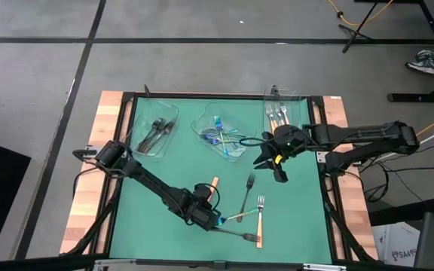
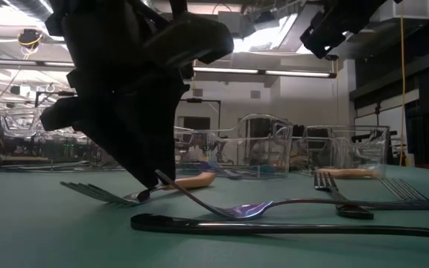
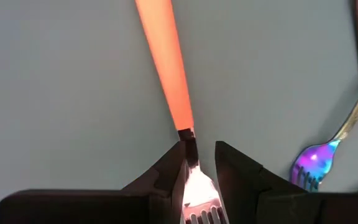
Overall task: Sort silverware by color (type)
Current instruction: Put the orange fork into the right transparent bin
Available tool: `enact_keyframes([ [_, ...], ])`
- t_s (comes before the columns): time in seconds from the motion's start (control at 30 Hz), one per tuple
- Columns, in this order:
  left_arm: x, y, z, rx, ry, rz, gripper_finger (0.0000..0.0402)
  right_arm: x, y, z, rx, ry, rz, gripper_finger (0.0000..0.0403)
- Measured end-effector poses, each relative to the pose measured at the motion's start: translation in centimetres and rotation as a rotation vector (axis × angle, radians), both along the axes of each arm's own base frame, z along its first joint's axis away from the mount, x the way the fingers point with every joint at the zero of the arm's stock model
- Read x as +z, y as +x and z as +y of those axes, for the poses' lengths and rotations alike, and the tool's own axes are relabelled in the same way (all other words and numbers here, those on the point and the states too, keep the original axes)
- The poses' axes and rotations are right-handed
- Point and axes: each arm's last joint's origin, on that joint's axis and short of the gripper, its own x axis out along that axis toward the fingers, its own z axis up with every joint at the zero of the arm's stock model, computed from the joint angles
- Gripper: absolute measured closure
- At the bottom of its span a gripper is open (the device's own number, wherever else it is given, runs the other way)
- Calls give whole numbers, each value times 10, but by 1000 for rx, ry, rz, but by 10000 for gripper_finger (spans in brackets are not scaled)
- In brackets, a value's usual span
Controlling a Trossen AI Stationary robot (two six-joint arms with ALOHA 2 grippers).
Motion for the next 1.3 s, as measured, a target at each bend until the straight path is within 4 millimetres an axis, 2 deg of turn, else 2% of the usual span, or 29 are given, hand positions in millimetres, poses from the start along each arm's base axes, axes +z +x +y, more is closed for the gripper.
enact_keyframes([
  [0.27,-8,-3,2,6,12,-11,320,-9,-1,0,0,-1,25,333],
  [1.0,-11,0,2,10,12,-31,321,-8,-1,0,-1,-2,20,333],
  [1.3,-20,2,1,13,30,-24,367,-8,-1,0,-1,-2,21,333],
])
